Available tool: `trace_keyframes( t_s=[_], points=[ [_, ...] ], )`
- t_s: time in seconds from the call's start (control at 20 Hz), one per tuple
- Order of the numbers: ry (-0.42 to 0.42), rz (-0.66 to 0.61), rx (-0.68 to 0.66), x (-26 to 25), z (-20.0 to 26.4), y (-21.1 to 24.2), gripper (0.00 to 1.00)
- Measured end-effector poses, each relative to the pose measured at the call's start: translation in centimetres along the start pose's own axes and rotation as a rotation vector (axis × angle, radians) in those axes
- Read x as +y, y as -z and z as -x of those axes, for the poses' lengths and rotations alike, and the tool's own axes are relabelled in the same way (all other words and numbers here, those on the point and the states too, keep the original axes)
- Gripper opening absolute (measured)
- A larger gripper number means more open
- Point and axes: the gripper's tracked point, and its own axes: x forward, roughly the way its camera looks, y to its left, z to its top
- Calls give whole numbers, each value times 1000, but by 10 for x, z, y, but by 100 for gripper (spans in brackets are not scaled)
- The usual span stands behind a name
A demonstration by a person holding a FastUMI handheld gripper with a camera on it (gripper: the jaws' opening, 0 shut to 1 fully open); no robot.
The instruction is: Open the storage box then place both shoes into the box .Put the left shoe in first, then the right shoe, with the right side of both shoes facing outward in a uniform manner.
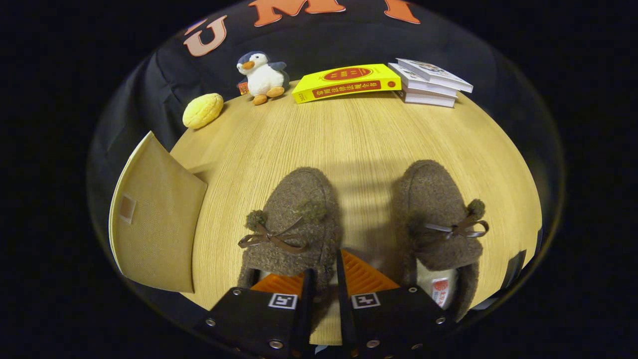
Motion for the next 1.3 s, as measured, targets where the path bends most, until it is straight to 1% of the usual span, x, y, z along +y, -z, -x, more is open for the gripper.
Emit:
trace_keyframes(
  t_s=[0.05, 0.1, 0.15, 0.2, 0.3, 0.45, 0.6, 0.8, 0.9, 1.0, 1.3],
  points=[
    [17, -12, 1, -2, 1, -1, 16],
    [25, -25, 2, -2, 5, -2, 12],
    [14, -37, -1, 2, 7, -5, 6],
    [8, -37, 0, 6, 12, -6, 4],
    [-7, -38, 6, 15, 31, -9, 4],
    [-21, -62, 10, 34, 66, -24, 4],
    [-27, -50, -20, 59, 105, -57, 4],
    [-107, -56, -58, 115, 145, -92, 4],
    [-148, -38, -73, 146, 155, -104, 4],
    [-172, -10, -73, 176, 160, -107, 4],
    [-232, 43, -42, 260, 150, -101, 3]
  ],
)
